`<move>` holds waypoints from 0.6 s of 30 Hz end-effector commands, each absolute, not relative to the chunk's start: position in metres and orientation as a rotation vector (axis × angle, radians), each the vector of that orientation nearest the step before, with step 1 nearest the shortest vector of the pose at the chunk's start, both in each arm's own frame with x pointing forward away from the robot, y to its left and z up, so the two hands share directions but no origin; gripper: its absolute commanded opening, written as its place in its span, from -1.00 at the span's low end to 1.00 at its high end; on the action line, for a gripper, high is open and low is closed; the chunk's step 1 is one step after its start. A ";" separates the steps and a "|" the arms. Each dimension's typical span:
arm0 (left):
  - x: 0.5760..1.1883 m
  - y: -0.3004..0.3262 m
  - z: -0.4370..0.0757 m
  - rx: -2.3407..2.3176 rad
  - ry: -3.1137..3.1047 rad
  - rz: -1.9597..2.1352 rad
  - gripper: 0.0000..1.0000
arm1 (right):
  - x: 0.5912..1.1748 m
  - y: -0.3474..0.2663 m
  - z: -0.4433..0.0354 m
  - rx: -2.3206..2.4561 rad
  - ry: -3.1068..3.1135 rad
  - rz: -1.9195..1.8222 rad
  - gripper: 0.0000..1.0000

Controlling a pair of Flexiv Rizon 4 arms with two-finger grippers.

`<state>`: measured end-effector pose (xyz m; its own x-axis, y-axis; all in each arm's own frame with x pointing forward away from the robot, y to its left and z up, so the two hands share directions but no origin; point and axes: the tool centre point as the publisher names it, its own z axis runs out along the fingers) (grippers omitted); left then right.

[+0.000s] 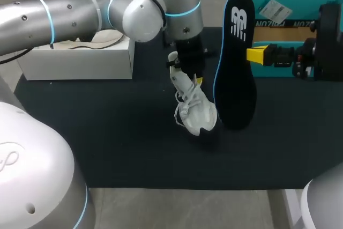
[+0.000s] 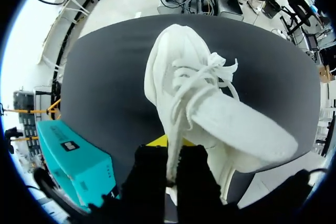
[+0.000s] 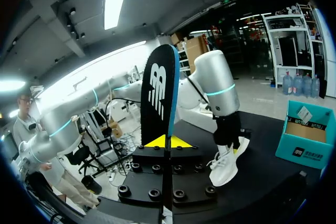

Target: Take the shoe out of the shoebox, open the shoe tongue, remove and reinsert the insole, then place the shoe into the shoebox

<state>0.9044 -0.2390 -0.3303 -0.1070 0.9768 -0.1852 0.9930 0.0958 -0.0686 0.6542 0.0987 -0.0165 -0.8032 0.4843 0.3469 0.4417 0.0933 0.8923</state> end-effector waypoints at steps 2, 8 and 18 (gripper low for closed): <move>0.913 -0.249 -0.328 2.099 2.237 -0.209 -1.00 | 0.642 0.100 -0.019 1.082 2.187 1.712 -1.00; 0.918 -0.253 -0.329 2.119 2.222 -0.142 -1.00 | 0.642 0.100 -0.019 1.082 2.187 1.712 -1.00; 0.920 -0.250 -0.343 2.290 2.088 -0.058 -1.00 | 0.642 0.100 -0.019 1.082 2.187 1.712 -1.00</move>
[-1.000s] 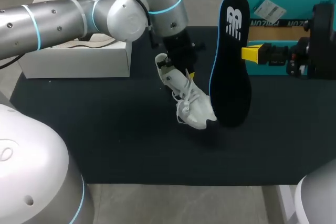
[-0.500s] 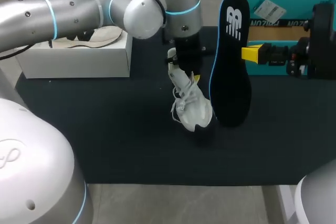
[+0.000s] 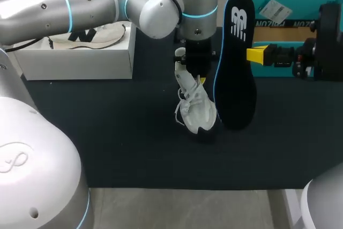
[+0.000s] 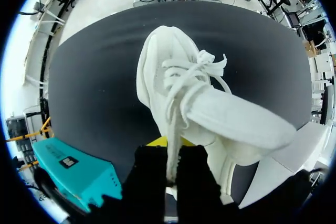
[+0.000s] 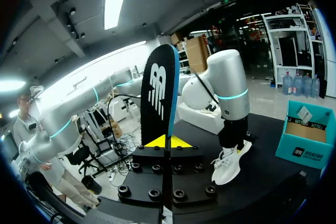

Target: Take the shoe out of the shoebox, open the shoe tongue, remove and reinsert the insole, then place the shoe into the shoebox

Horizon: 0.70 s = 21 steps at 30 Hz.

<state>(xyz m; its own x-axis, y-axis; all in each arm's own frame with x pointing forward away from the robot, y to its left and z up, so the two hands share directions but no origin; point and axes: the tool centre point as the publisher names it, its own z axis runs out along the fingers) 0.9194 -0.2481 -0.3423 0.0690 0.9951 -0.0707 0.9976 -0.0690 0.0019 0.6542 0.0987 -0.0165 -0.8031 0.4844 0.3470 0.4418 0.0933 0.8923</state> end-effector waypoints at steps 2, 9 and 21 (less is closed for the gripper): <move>0.919 -0.249 -0.344 2.293 2.080 -0.040 -1.00 | 0.642 0.100 -0.019 1.082 2.187 1.712 -1.00; 0.916 -0.253 -0.350 2.326 2.065 -0.029 -1.00 | 0.642 0.100 -0.019 1.082 2.187 1.712 -1.00; 0.914 -0.260 -0.359 2.372 2.075 -0.012 -1.00 | 0.642 0.100 -0.019 1.082 2.187 1.712 -1.00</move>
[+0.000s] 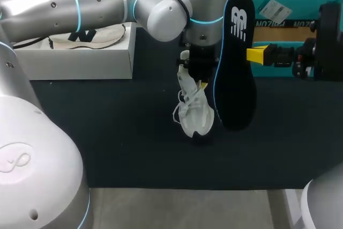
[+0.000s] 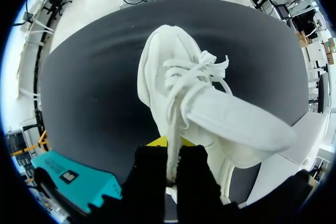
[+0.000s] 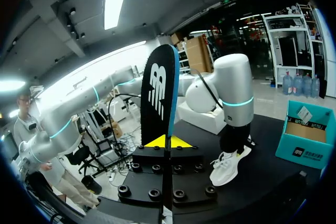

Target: Take the shoe out of the shoebox, open the shoe tongue, remove and reinsert the insole, then place the shoe into the shoebox

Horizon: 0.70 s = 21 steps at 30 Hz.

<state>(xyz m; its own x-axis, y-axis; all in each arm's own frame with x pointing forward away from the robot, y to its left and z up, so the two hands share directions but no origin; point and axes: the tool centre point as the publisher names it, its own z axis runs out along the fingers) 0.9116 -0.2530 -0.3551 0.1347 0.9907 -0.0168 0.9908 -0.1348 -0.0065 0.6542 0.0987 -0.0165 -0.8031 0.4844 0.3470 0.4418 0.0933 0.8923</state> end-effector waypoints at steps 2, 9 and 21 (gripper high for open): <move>0.914 -0.262 -0.362 2.384 2.079 -0.006 -1.00 | 0.642 0.100 -0.019 1.082 2.187 1.712 -1.00; 0.906 -0.270 -0.372 2.414 2.086 0.023 -0.93 | 0.642 0.100 -0.019 1.082 2.187 1.712 -1.00; 0.898 -0.271 -0.353 2.330 2.135 -0.126 1.00 | 0.642 0.100 -0.019 1.082 2.187 1.712 -1.00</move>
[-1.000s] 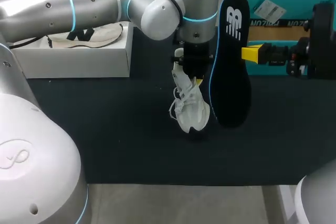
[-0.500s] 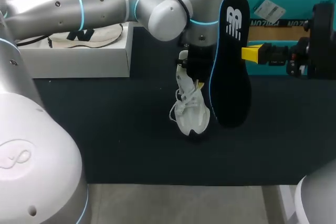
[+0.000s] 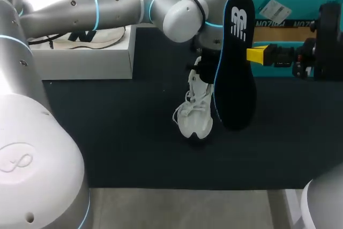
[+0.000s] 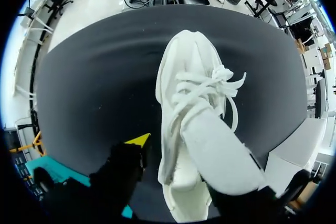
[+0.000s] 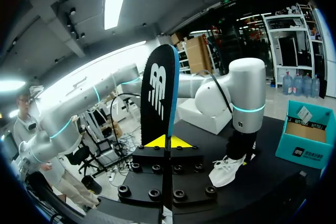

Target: Take the shoe out of the shoebox, open the shoe tongue, remove and reinsert the insole, then place the shoe into the shoebox

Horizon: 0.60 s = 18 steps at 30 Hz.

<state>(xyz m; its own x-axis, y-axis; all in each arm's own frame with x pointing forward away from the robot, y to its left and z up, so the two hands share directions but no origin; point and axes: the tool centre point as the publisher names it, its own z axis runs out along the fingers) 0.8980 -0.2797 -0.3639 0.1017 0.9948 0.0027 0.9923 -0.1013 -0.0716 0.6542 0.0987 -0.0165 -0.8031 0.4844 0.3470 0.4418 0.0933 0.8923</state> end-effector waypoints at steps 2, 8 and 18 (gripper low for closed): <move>0.899 -0.270 -0.345 -2.290 -2.151 0.179 1.00 | 0.642 0.100 -0.019 1.082 2.187 1.712 -1.00; 0.904 -0.273 -0.316 -2.218 -2.303 0.274 1.00 | 0.642 0.100 -0.019 1.082 2.187 1.712 -1.00; 0.908 -0.274 -0.275 -2.106 -2.559 0.482 1.00 | 0.642 0.100 -0.019 1.082 2.187 1.712 -1.00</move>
<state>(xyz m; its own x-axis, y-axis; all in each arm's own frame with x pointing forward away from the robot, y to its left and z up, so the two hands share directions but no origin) 0.9147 -0.2853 -0.2802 -0.1833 0.9481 -0.2599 0.9819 0.1637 -0.0956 0.6542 0.0987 -0.0165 -0.8031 0.4844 0.3470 0.4418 0.0933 0.8923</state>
